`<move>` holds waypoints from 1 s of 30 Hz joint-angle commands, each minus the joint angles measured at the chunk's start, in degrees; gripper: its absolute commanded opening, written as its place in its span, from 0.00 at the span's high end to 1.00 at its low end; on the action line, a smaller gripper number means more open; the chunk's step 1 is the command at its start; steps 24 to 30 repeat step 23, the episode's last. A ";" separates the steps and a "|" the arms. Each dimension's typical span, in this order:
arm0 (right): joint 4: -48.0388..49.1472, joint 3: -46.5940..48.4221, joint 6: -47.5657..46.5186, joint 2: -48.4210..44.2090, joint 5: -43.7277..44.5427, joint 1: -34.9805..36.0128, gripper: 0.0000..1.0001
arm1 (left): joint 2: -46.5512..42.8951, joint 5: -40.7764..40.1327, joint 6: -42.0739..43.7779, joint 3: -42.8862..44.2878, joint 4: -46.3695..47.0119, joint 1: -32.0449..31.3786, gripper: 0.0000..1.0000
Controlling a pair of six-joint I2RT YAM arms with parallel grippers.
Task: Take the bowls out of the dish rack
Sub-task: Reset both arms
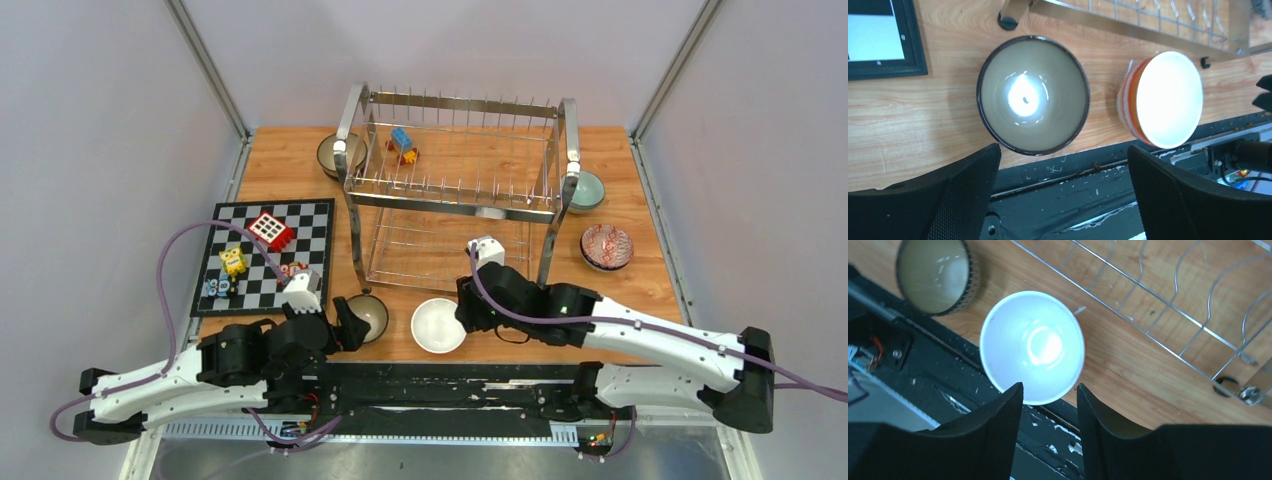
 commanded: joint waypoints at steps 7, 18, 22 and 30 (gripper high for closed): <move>5.05 0.33 -22.35 -12.23 -7.27 8.81 0.21 | 3.34 -13.09 10.44 9.94 -2.13 -0.05 0.00; 25.21 -10.31 -22.20 -22.76 2.61 10.17 0.01 | 19.98 -21.27 12.00 19.20 -6.55 -0.09 0.00; 21.57 -7.03 -22.16 -21.28 4.32 10.18 0.01 | 21.38 -20.61 12.10 20.05 -5.99 -0.02 0.00; 20.86 -6.32 -22.09 -20.87 4.38 10.18 0.01 | 21.24 -20.30 12.93 20.34 -5.56 -0.05 0.00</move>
